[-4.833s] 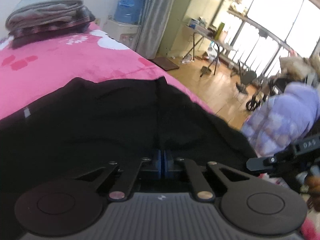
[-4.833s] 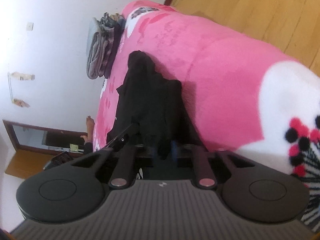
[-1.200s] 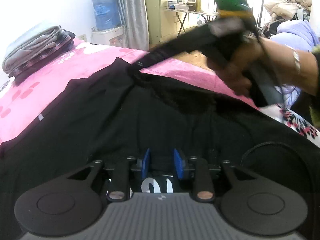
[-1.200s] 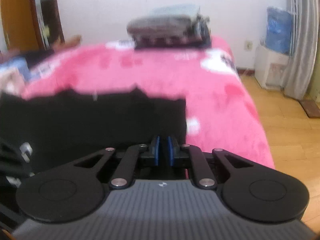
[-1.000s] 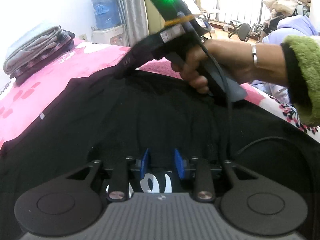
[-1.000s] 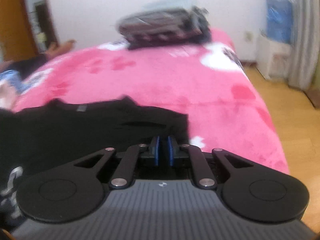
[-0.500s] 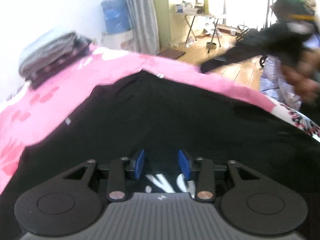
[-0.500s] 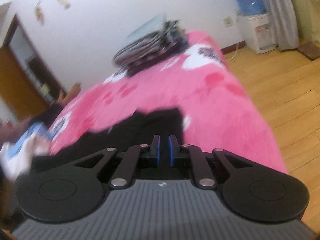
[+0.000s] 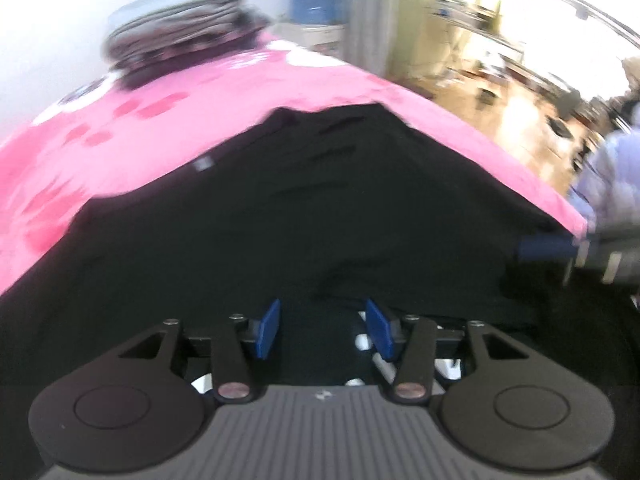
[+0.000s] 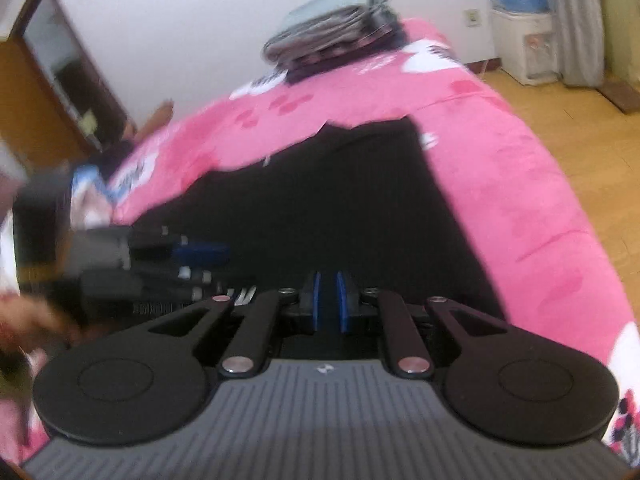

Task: Fold clothes

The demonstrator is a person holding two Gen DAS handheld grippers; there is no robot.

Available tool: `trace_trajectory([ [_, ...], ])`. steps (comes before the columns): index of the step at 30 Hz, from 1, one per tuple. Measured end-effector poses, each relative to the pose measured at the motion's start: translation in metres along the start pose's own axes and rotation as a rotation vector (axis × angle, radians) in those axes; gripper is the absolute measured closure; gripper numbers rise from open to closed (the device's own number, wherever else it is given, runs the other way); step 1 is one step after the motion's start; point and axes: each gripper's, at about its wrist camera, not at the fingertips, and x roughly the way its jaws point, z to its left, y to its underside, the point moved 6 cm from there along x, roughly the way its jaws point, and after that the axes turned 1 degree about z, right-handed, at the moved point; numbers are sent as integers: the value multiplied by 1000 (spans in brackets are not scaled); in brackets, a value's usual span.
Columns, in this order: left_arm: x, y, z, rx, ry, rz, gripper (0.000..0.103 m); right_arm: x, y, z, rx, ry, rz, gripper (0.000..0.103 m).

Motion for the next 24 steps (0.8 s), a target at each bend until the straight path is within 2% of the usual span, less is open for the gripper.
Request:
trace_trajectory([
  [3, -18, -1, 23, -129, -5, 0, 52, 22, 21, 1, -36, 73, 75, 95],
  [6, -46, -1, 41, -168, -40, -7, 49, 10, 19, 10, 6, 67, 48, 93],
  [8, -66, -2, 47, -145, -67, -8, 45, 0, 17, 22, 22, 44, 41, 90],
  [11, -103, -4, 55, -61, -122, -7, 42, -14, 18, 46, -24, 38, 41, 79],
  [13, -122, -5, 56, -9, -166, -1, 31, -22, 22, 61, -54, 16, 41, 76],
  [16, -149, -4, 61, 37, -245, 11, 22, -30, 26, 81, -84, -13, 41, 68],
  [18, -165, 3, 67, 11, -259, 18, 14, -34, 28, 91, -108, -13, 38, 56],
  [22, -185, 29, 78, -100, -218, 77, 13, -40, 30, 110, -140, -14, 34, 46],
  [24, -192, 43, 84, -169, -210, 59, 13, -43, 29, 117, -152, -14, 30, 42],
])
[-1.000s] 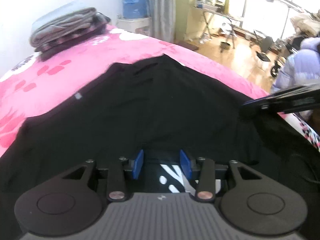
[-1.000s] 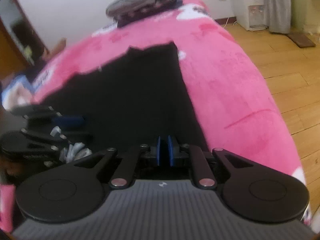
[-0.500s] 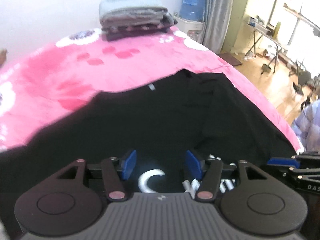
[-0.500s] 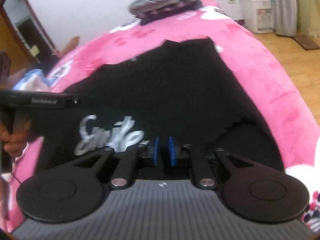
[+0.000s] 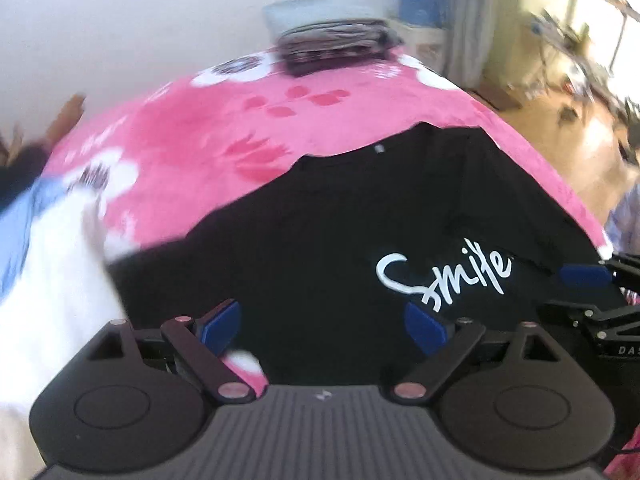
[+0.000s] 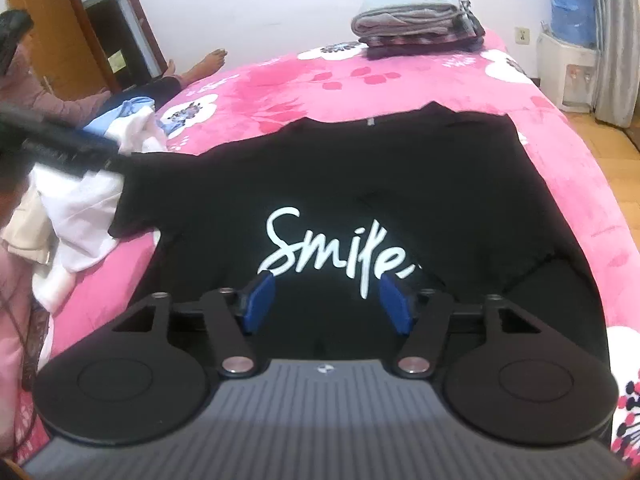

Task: Fold clothes

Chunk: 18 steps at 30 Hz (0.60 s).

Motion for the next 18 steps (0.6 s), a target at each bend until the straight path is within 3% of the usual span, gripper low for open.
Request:
trace_trajectory([
  [8, -6, 32, 33, -325, 83, -104, 7, -7, -10, 15, -4, 10, -31, 22],
  [18, -2, 33, 63, -398, 10, -120, 4, -3, -10, 24, -1, 16, -37, 15],
])
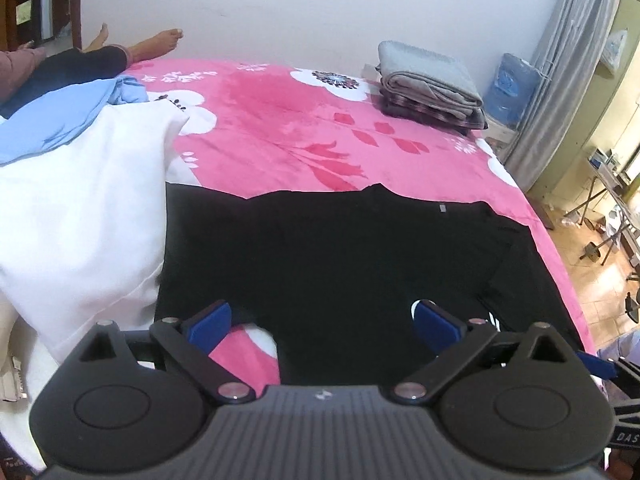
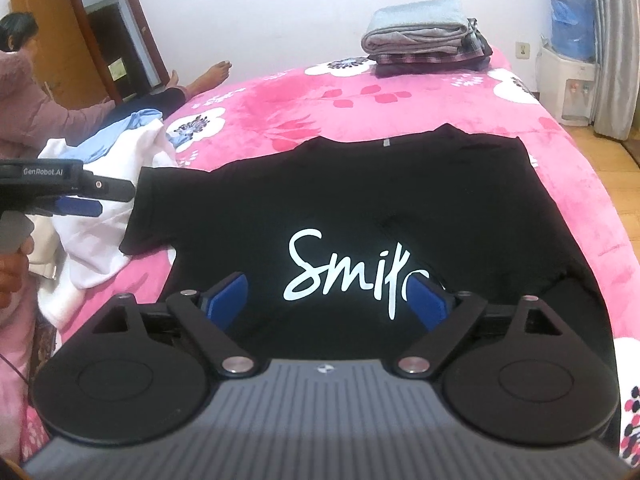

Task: Fold clothes

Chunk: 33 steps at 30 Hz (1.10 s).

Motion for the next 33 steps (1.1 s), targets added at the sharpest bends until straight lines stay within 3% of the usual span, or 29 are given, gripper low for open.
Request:
trace_trajectory([
  [12, 8, 4, -3, 25, 4, 10, 4, 0, 1, 5, -19, 10, -8, 6],
  [33, 5, 3, 9, -9, 4, 8, 4, -3, 0, 13, -13, -9, -5, 4],
])
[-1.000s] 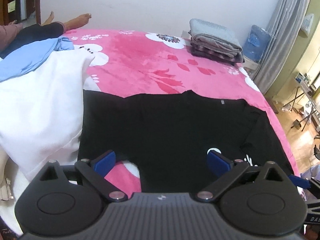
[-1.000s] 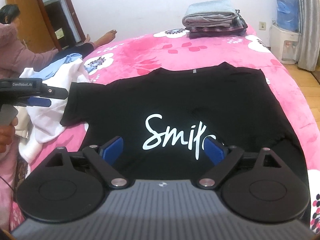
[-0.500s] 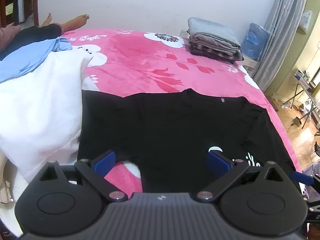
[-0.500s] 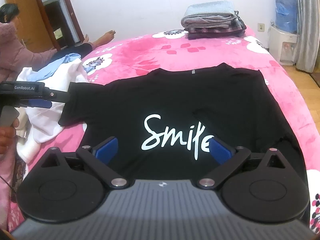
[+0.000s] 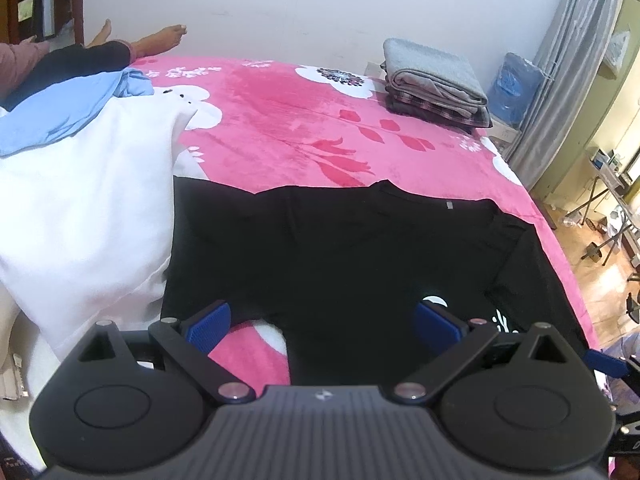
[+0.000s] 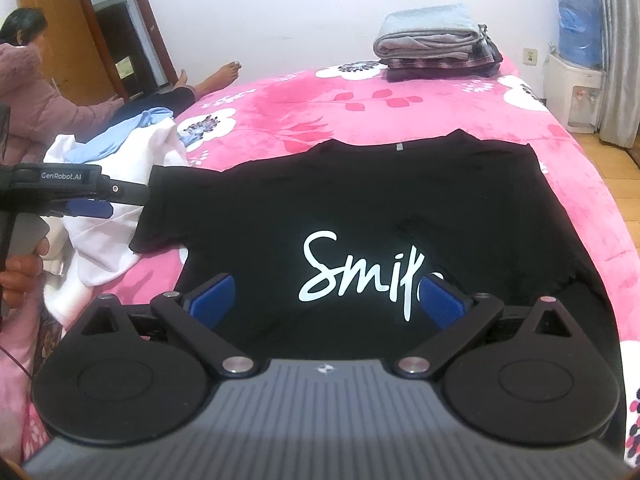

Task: Fold clothes

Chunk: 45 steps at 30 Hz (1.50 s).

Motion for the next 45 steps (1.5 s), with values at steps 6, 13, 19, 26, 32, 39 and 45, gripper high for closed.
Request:
trace_trajectory([
  [6, 1, 0, 6, -27, 5, 11, 4, 1, 1, 0, 9, -11, 11, 4],
  [13, 2, -1, 9, -35, 5, 8, 4, 0, 2, 1, 3, -14, 11, 3],
  [19, 2, -1, 11, -45, -2, 14, 4, -1, 2, 1, 2, -15, 12, 3],
  [26, 3, 0, 19, -88, -3, 25, 4, 0, 4, 3, -2, -21, 17, 3],
  [32, 3, 2, 22, -98, -6, 30, 4, -1, 5, 5, -6, -24, 16, 3],
  [39, 5, 3, 24, -108, -3, 39, 4, 0, 5, 6, -9, -26, 18, 3],
  [45, 6, 4, 26, -117, -4, 44, 4, 0, 6, 8, -10, -25, 20, 3],
])
